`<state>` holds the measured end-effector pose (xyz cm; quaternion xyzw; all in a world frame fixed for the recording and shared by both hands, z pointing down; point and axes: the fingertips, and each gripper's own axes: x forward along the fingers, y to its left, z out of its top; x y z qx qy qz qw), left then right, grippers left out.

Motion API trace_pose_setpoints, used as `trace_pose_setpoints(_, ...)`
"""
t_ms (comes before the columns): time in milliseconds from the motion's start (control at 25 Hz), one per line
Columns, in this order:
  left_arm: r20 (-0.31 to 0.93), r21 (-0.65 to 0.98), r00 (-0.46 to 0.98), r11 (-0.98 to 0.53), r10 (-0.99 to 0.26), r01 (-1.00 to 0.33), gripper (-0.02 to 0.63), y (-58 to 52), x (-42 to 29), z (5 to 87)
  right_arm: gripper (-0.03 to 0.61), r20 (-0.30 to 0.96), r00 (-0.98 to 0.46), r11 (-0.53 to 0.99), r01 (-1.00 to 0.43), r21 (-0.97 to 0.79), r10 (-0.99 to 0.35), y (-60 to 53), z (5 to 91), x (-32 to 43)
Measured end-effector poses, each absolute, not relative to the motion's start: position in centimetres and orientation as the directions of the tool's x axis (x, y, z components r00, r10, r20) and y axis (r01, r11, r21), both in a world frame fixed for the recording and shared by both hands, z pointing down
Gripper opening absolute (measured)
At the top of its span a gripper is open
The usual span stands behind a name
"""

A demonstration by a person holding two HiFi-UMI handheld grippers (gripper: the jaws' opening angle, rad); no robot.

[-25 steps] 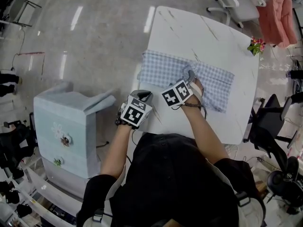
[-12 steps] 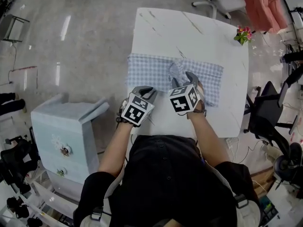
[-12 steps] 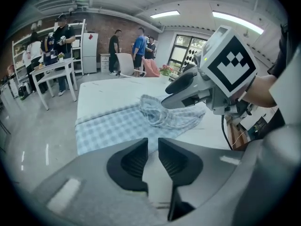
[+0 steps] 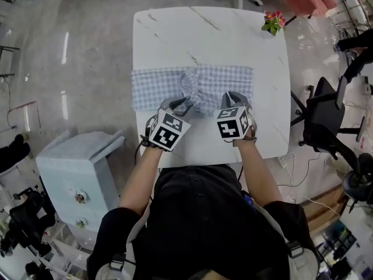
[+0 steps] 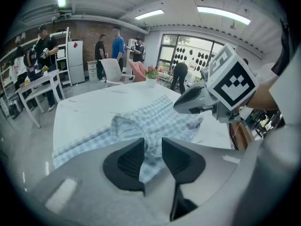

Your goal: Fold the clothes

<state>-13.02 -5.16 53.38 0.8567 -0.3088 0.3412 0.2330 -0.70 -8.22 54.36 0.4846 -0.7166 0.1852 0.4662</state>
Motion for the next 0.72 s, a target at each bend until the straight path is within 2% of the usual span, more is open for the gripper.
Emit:
trace_pose_setpoints(320, 0.764, 0.066, 0.533, -0.776, -0.365, -0.627, 0.123, -7.5, -7.8, 53.4, 0.028, 0.863, -0.129, 0.44, -0.891, 0.116, -0.489, -7.0, 55.5, 2.9)
trace_pose_setpoints(720, 0.87, 0.045, 0.345, -0.64, -0.352, -0.767, 0.118, -7.9, -11.9, 58.3, 0.028, 0.895, -0.154, 0.465, -0.883, 0.065, -0.418, -6.8, 58.1, 5.5)
